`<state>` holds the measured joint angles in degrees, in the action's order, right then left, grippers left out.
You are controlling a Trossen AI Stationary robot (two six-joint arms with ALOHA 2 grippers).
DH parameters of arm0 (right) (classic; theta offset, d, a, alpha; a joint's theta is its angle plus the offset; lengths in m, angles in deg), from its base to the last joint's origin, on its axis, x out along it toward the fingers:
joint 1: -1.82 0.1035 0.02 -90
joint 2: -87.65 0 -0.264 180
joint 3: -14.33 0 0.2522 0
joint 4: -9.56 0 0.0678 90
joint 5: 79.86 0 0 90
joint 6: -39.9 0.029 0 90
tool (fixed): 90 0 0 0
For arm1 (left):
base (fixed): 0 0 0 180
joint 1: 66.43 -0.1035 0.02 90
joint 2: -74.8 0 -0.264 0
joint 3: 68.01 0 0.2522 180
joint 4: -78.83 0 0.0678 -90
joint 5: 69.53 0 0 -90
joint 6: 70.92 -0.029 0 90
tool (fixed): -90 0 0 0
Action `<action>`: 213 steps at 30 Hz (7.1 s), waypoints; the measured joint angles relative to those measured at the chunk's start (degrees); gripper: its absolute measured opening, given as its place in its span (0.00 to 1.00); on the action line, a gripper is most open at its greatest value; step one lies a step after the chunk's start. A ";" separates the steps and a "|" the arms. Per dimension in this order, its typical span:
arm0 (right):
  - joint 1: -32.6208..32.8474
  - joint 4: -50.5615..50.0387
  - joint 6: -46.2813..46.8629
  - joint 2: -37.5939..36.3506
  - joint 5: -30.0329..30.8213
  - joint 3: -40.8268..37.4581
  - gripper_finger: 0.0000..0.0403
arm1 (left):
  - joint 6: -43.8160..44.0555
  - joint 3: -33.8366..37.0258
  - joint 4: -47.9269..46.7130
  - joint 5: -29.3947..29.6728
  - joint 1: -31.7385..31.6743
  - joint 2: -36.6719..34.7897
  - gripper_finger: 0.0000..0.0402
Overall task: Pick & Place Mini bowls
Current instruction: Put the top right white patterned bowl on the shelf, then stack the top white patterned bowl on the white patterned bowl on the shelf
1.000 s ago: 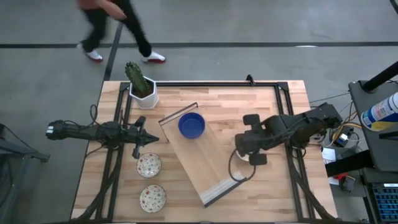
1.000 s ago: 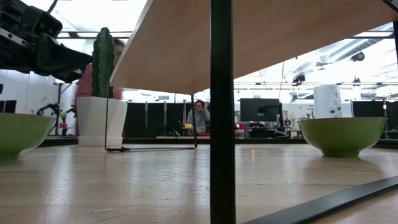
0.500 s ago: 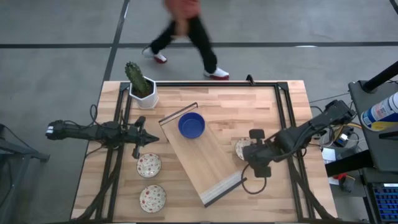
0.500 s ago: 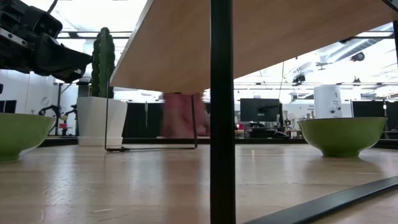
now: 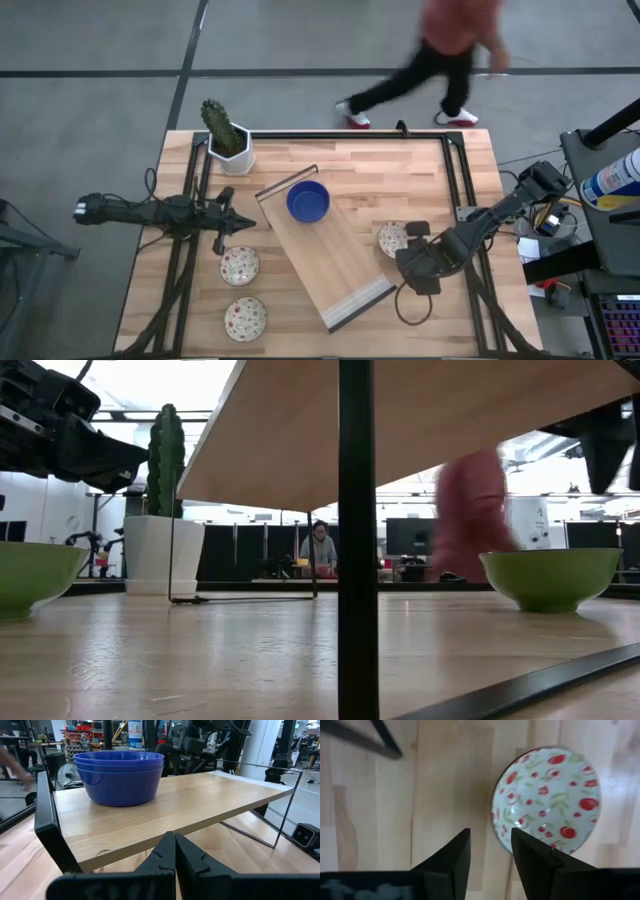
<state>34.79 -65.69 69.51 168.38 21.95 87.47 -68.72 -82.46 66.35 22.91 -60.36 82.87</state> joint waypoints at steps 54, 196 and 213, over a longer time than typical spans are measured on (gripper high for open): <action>-1.38 15.84 -3.39 0.00 8.30 -15.92 0.04 | -0.02 0.00 0.00 0.00 0.02 0.00 0.00; 1.80 12.21 -15.12 -13.31 23.13 9.29 0.02 | -0.01 0.00 0.00 -0.02 0.01 0.02 0.00; 1.30 30.27 -28.07 -45.81 24.18 -23.35 0.02 | -0.01 0.00 0.00 -0.02 0.02 0.02 0.00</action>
<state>36.09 -35.41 41.45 122.57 46.13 64.12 -68.73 -82.46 66.35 22.89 -60.34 82.89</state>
